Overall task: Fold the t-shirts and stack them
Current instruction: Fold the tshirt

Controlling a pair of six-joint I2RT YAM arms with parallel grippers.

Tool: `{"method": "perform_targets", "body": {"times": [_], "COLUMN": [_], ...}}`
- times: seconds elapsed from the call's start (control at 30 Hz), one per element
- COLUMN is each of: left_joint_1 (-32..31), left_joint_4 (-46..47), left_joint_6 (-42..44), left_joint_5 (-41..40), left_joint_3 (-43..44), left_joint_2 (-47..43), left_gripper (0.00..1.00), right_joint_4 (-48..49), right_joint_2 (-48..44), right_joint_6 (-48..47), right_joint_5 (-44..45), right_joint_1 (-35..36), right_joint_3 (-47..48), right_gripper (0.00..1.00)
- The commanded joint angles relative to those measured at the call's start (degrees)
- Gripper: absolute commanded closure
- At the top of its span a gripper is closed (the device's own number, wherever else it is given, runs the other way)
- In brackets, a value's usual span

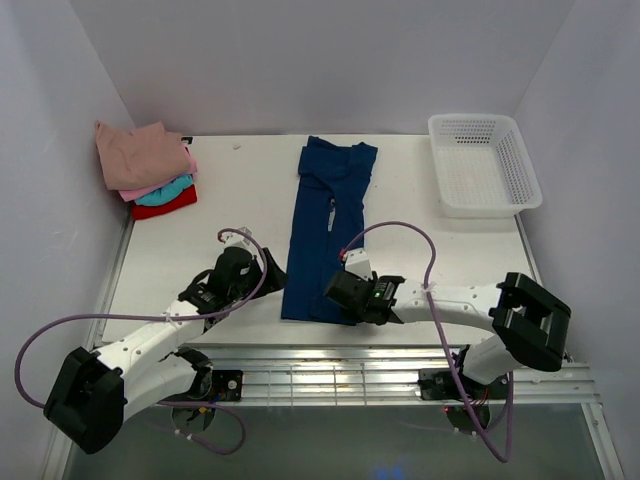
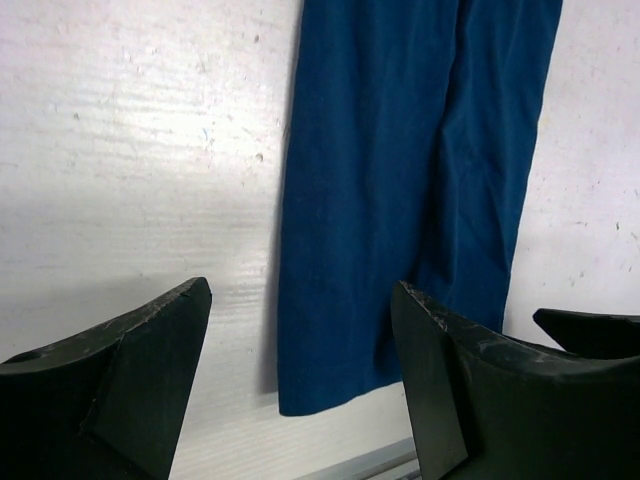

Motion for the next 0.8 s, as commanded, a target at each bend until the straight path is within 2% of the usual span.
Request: {"method": "perform_targets", "body": {"times": [0.0, 0.17, 0.33, 0.5, 0.73, 0.77], "left_joint_1": [-0.36, -1.68, -3.25, -5.37, -8.7, -9.23], "left_joint_4": [-0.31, 1.98, 4.88, 5.41, 6.2, 6.03], "left_joint_6": [-2.02, -2.46, -3.33, -4.57, -5.53, -5.62], "left_joint_5": [3.56, 4.88, 7.06, 6.11, 6.11, 3.85], "left_joint_3": [-1.76, -5.36, -7.3, -7.56, -6.51, -6.25], "left_joint_2": [-0.7, 1.14, 3.51, 4.05, 7.03, 7.3], "left_gripper": [0.17, 0.17, 0.17, 0.17, 0.19, 0.19], "right_joint_4": [-3.01, -2.57, -1.78, -2.57, 0.77, 0.86], "right_joint_2": [3.6, 4.32, -0.24, -4.73, -6.05, -6.05], "right_joint_6": [8.36, 12.68, 14.79, 15.15, 14.35, 14.35], "right_joint_5": [4.34, 4.79, 5.48, 6.89, 6.72, 6.63], "right_joint_1": [3.1, 5.56, 6.09, 6.09, 6.09, 6.09], "right_joint_3": [-0.03, -1.69, -4.94, -5.65, -6.53, -6.62], "right_gripper": [0.4, 0.4, 0.41, 0.41, 0.42, 0.42]}}
